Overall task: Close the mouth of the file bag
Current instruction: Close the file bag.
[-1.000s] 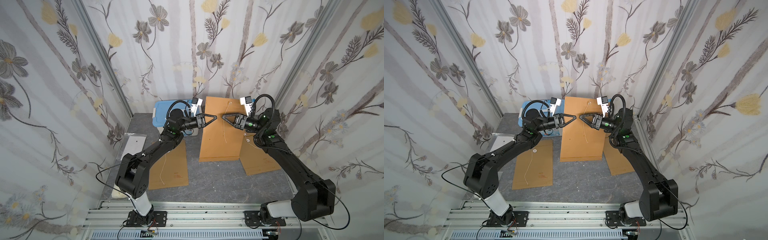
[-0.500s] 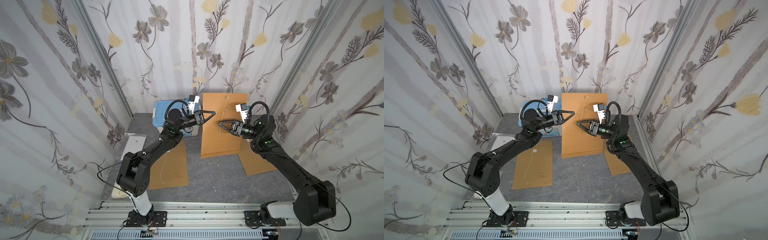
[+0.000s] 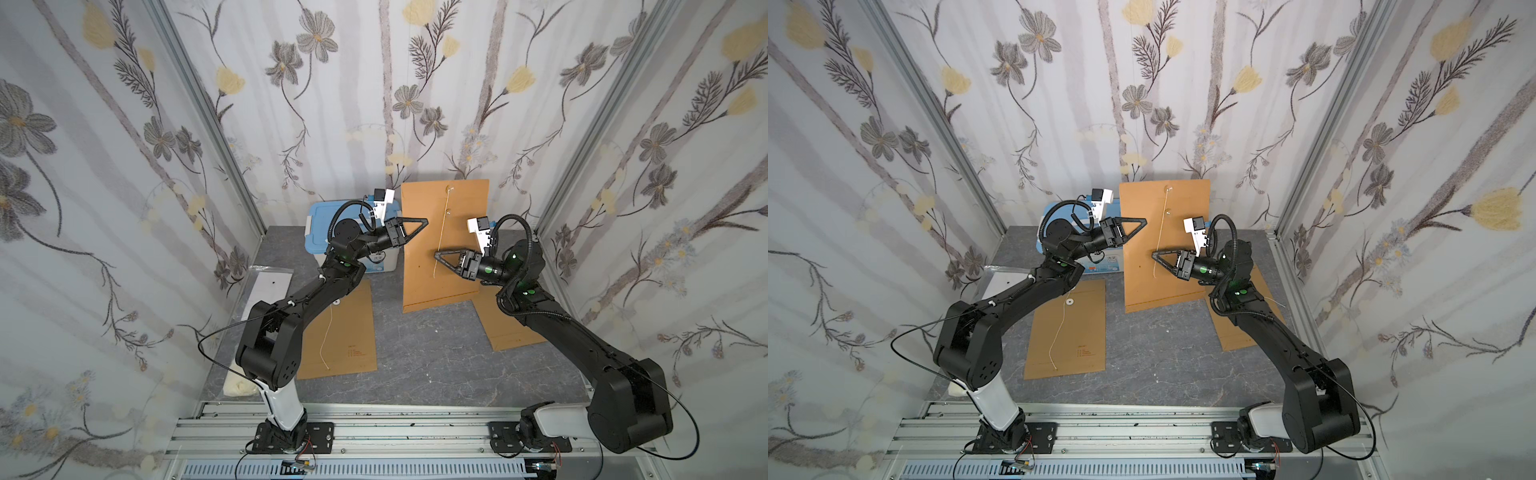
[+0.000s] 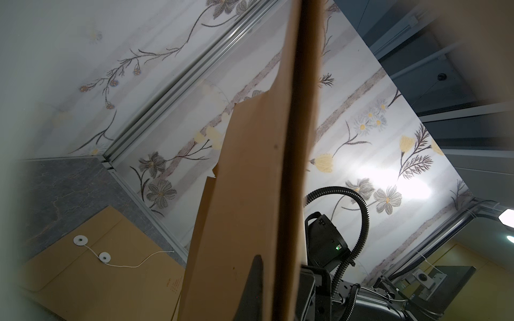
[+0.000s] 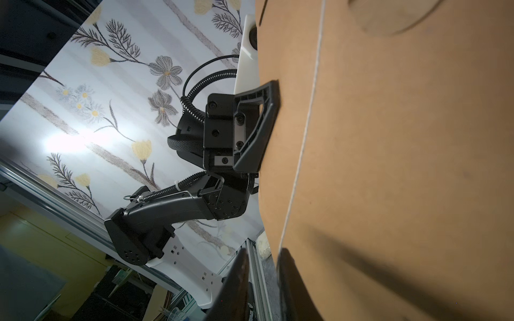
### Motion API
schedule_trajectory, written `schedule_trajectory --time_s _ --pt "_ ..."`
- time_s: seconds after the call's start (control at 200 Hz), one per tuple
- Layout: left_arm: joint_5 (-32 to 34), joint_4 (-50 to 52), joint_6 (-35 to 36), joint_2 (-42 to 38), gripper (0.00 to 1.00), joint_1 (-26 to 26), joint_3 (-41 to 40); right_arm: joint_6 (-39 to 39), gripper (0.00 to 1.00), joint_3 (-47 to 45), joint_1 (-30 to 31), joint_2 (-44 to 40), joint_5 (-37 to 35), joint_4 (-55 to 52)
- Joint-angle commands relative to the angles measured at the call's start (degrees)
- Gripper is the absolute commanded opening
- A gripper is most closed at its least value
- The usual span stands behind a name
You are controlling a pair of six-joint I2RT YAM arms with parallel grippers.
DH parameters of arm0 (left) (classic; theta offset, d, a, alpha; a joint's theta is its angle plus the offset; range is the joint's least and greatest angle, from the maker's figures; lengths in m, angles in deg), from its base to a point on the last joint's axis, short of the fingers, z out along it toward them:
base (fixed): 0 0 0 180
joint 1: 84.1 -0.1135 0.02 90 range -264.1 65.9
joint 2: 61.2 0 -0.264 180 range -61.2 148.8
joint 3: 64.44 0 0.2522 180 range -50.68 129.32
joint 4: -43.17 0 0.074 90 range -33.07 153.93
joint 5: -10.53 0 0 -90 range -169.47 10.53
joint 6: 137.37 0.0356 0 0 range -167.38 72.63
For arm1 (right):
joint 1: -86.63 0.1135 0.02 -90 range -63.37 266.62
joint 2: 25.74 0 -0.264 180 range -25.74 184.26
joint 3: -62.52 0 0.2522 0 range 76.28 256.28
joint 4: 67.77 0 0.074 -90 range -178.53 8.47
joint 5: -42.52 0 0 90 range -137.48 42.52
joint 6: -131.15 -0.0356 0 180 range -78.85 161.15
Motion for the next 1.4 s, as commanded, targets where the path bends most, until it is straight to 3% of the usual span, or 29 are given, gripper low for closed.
schedule_trajectory --time_s 0.0,0.15,0.28,0.51,0.759,0.959,1.394 --pt "0.43 -4.03 -1.12 -0.10 0.00 -0.17 -0.25 -0.62 0.18 -0.29 0.23 0.14 -1.11 4.08" --pt "0.59 -4.54 -1.44 -0.27 0.00 -0.33 -0.55 -0.62 0.17 -0.99 0.36 0.15 -1.27 4.02" --pt "0.73 -5.03 -1.82 -0.13 0.00 -0.35 -0.61 -0.53 0.08 -0.99 0.58 0.05 -1.74 4.45" --pt "0.75 -6.71 -3.22 0.69 0.00 -0.35 -0.70 0.08 0.00 -3.01 0.89 -0.08 -2.64 4.03" --pt "1.02 -7.04 -3.29 0.79 0.00 -0.50 -1.20 2.11 0.00 -3.10 1.31 -0.96 -3.97 0.98" --pt "1.27 -7.42 -3.68 1.04 0.00 -0.55 -1.02 7.14 0.00 -2.42 2.42 -2.92 -8.47 -8.38" --pt "-1.20 -12.42 -7.88 2.57 0.00 -0.53 -0.58 6.98 0.00 2.55 2.65 -0.40 -11.07 -17.66"
